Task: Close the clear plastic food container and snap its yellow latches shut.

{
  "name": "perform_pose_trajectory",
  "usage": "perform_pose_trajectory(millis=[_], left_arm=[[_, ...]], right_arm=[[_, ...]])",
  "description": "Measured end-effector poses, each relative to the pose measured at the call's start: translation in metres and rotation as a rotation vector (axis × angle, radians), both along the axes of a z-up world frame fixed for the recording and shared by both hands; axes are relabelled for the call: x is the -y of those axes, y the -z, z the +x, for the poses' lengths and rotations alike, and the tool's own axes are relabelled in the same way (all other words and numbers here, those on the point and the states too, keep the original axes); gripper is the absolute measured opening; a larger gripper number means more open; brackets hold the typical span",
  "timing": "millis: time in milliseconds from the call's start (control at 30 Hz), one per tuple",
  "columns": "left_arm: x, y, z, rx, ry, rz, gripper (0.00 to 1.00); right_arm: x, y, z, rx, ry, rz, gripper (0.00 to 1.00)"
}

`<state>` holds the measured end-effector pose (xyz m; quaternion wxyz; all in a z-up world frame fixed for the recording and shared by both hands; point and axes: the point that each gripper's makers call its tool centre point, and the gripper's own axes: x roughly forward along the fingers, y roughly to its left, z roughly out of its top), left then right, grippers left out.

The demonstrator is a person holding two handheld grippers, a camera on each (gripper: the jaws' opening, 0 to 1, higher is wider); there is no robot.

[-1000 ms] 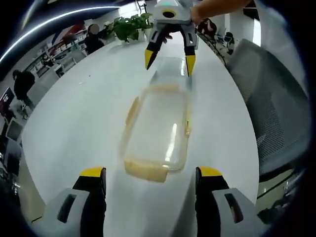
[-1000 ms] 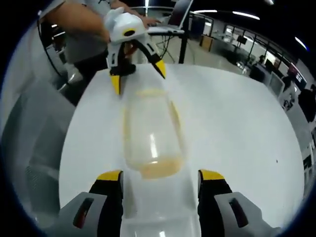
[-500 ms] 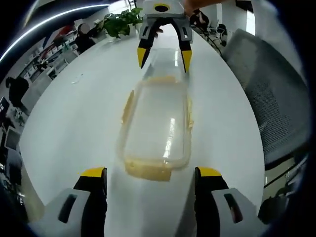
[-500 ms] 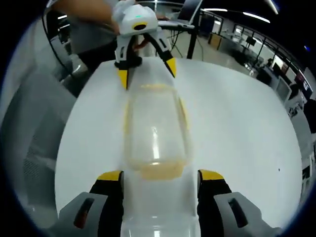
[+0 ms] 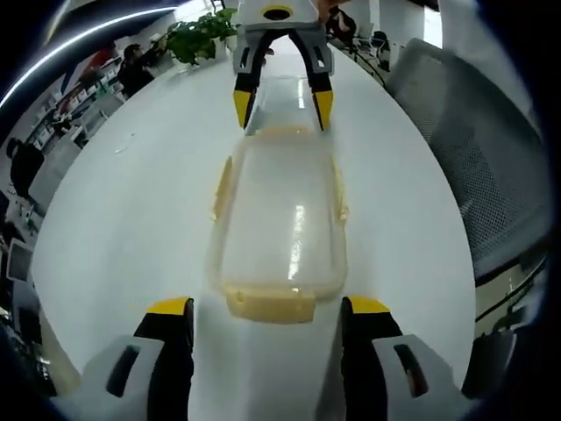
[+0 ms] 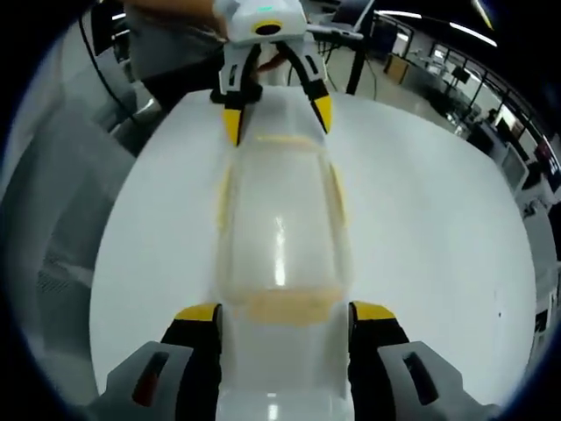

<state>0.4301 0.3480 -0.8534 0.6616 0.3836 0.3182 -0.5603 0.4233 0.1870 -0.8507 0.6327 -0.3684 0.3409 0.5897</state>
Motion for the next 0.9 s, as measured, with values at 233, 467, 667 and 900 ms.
perform_pose_trajectory(millis=[233, 467, 667, 900], left_arm=[[0.001, 0.002, -0.001, -0.035, 0.025, 0.006, 0.6], [0.003, 0.002, -0.001, -0.046, 0.049, 0.01, 0.53], [0.004, 0.003, -0.003, -0.066, 0.068, 0.01, 0.48], [0.003, 0.002, -0.002, -0.068, 0.075, 0.012, 0.4]], right_arm=[[0.001, 0.007, -0.001, -0.012, -0.018, -0.023, 0.56], [-0.002, 0.01, 0.0, -0.024, -0.022, -0.027, 0.54], [-0.002, 0.011, 0.0, -0.062, -0.009, -0.032, 0.52], [-0.002, 0.011, -0.001, -0.06, -0.023, -0.038, 0.46]])
